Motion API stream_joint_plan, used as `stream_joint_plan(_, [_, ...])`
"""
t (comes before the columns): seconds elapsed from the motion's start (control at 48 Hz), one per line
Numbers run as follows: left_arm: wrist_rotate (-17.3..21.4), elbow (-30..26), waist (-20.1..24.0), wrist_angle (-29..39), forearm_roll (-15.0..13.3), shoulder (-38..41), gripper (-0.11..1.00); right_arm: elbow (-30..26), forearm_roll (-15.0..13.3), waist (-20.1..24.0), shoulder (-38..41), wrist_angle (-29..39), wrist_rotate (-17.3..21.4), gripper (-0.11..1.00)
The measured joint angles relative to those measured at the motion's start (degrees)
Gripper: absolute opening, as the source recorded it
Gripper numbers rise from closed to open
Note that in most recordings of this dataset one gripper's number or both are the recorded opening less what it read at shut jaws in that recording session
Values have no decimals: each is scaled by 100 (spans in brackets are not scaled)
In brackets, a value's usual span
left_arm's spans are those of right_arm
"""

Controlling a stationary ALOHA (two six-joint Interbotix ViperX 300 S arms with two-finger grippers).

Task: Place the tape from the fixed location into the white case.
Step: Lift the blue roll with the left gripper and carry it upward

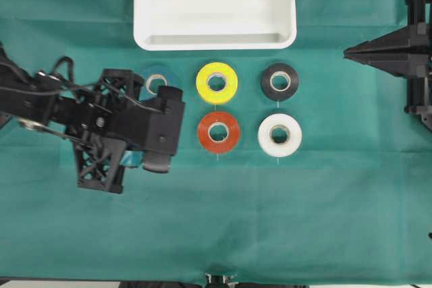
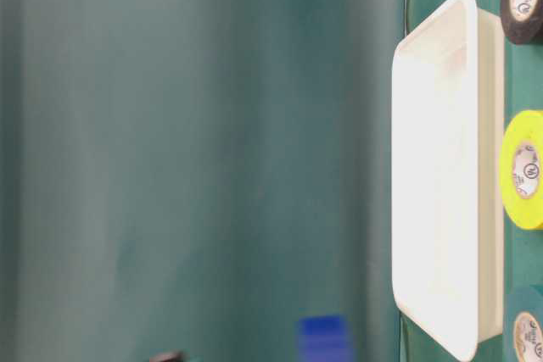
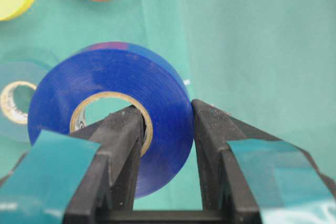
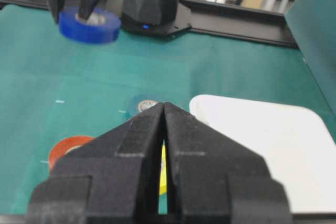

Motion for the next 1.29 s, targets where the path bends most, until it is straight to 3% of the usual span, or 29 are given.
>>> stream_joint_plan(0.416, [0, -642, 0, 905, 18, -299, 24, -9, 0, -9, 0, 18, 0, 1])
stream_joint_plan(1.29, [9, -703, 0, 958, 26, -299, 24, -9, 0, -9, 0, 53, 0, 1])
